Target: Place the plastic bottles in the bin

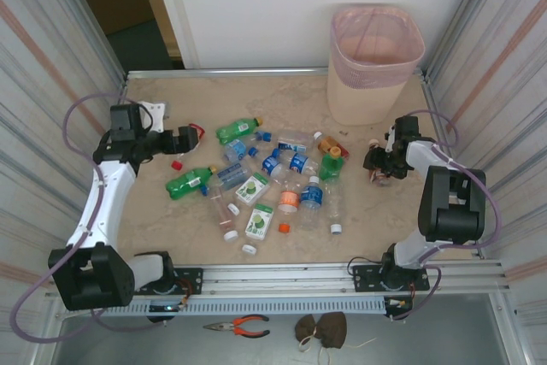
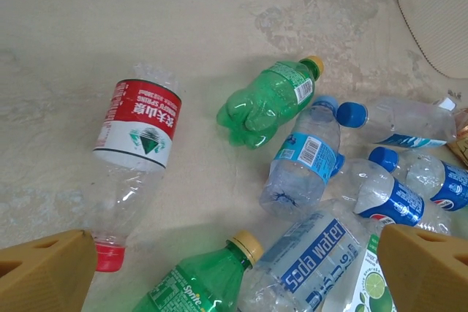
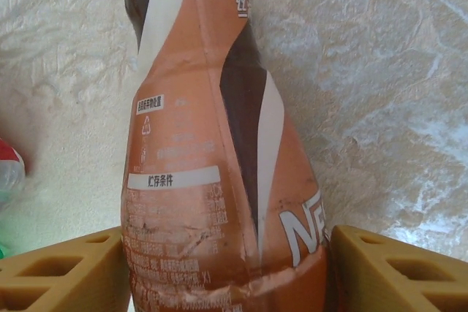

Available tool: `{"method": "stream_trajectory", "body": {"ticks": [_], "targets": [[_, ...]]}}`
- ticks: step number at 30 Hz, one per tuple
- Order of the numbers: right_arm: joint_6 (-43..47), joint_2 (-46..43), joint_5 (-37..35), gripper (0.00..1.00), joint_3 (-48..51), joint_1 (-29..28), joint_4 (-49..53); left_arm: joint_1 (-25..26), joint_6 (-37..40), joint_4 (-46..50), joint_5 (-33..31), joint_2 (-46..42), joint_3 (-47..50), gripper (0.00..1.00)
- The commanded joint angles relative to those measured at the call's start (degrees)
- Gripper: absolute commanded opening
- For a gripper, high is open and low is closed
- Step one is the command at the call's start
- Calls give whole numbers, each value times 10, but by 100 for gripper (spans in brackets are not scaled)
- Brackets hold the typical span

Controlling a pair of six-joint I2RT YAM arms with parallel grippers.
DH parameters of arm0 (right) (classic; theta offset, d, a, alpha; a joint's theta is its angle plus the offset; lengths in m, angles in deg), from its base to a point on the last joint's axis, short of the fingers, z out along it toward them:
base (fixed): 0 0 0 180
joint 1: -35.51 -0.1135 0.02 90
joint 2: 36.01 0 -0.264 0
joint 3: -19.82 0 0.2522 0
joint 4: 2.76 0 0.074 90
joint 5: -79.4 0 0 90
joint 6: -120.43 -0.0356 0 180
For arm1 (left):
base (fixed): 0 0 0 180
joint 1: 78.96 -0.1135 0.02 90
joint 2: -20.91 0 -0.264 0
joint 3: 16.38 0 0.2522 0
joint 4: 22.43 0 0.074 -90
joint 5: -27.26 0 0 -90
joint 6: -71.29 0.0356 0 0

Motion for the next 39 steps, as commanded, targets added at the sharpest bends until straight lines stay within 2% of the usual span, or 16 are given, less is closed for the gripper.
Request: {"method": "stream_trajectory", "body": {"ticks": [1,10,21,30,39], "targets": [[0,10,0,63,-17,5,21,-4,18,-21,6,-25,9,99],[-4,-13,-5,57,-15,5,27,-3,16,-18,-8,-34,16,99],[-13,-119,-20,55,-76,2,102,-4,17,-23,-14,-46,22,99],[-15,-150,-16,56,-256,-14,187,-4,16,-27,-7,-47,23,99],[-2,-46,-3,56,-504,-54,213,-4,15,-31,-2,-50,25,99]]}}
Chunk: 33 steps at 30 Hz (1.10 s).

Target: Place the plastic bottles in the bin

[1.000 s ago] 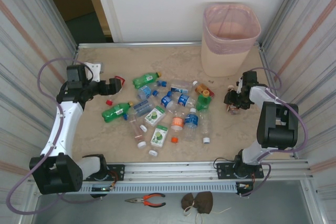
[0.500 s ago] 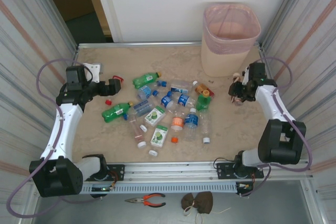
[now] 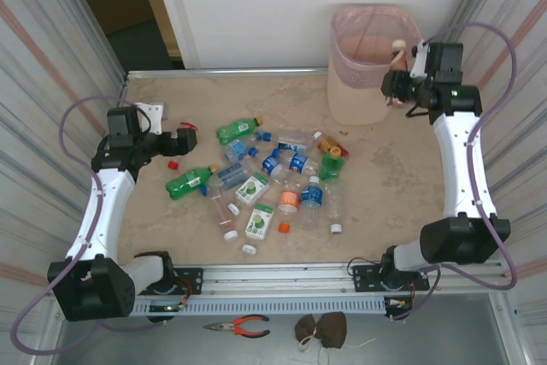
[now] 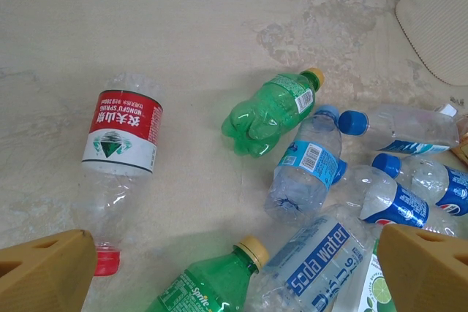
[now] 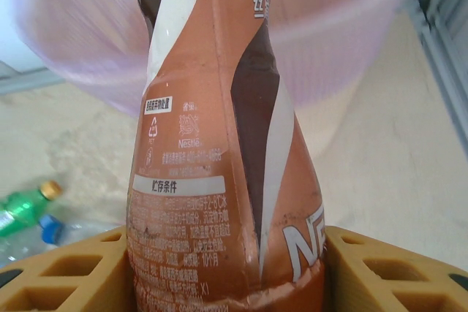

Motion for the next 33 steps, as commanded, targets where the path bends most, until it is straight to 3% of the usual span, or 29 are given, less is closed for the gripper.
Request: {"method": "stream_trajectory", "body": {"ticks": [1,7,20,33], "targets": [[5,52,11,57,-81,-17,19,-4,7,-13,9,-16,7,99],[18,157,36,57,-237,-24,12,-4,5,-18,9,-19,10,99],[28,374,65,57,-438,-37,-36,-3,9,-27,0,-15,18,99],[52,485,47,56,-481,-40,-57,-3,17,-21,-12,0,17,99]]}}
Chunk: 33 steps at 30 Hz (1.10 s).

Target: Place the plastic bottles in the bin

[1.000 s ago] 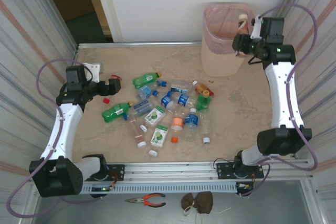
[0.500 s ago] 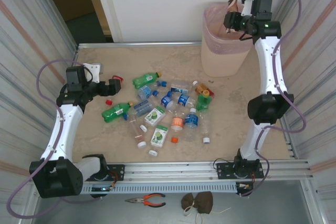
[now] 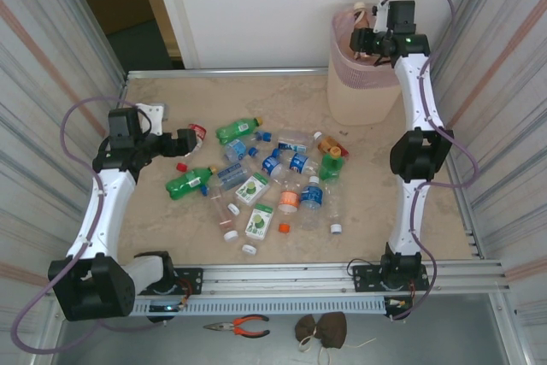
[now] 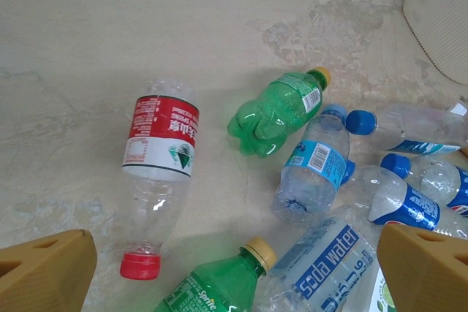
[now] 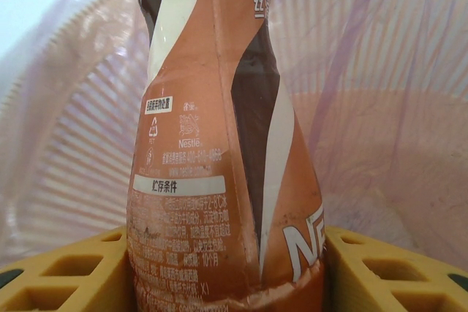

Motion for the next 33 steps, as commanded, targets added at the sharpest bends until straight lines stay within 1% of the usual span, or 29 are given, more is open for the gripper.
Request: {"method": "stream_trajectory", "body": {"ticks": [1,9,17,27,33], "targets": [[21,24,-8,55,-27,-3,-14,-3,12,-7,-6,0,6,99],[53,83,-34,55,-68,-17,41,-2,17,0,-13,1,4,99],[73,100,-42,54,-67,-19,104,-2,16,0,-6,4,2,99],[68,57,-49,54,-67,-19,196,2,13,0,2,2,1,99],[57,26,-39,54,-65,-18,259,3,13,0,6,3,0,99]]}}
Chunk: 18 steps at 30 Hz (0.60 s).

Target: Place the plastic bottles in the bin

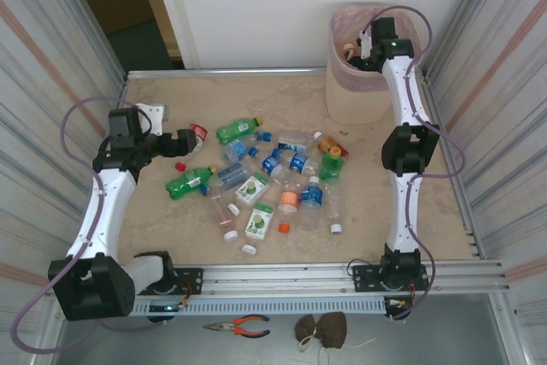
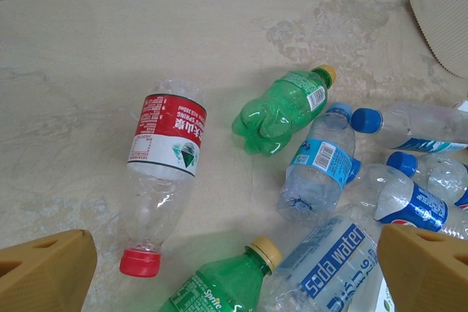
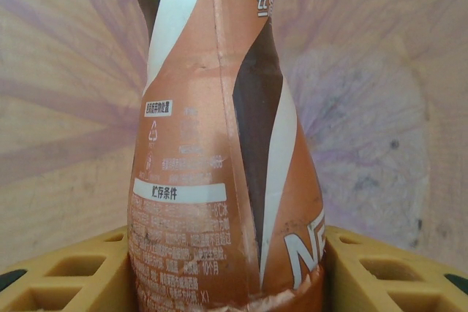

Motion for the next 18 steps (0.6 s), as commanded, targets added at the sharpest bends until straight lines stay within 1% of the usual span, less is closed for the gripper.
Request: {"method": "stream_trajectory", "body": {"ticks": [1,13,15,18], "targets": [[-6,-50,6,54,-12,-1,72,2,6,-3,12,1,0,99],[-22,-77,22,54,-12,-4,160,2,7,-2,15,4,0,99],[-23,-77,22,55,-11,-7,163,2,6,-2,14,5,0,99],[-27,-79,26,56,4,-12,135,2,6,-2,16,8,0,99]]}}
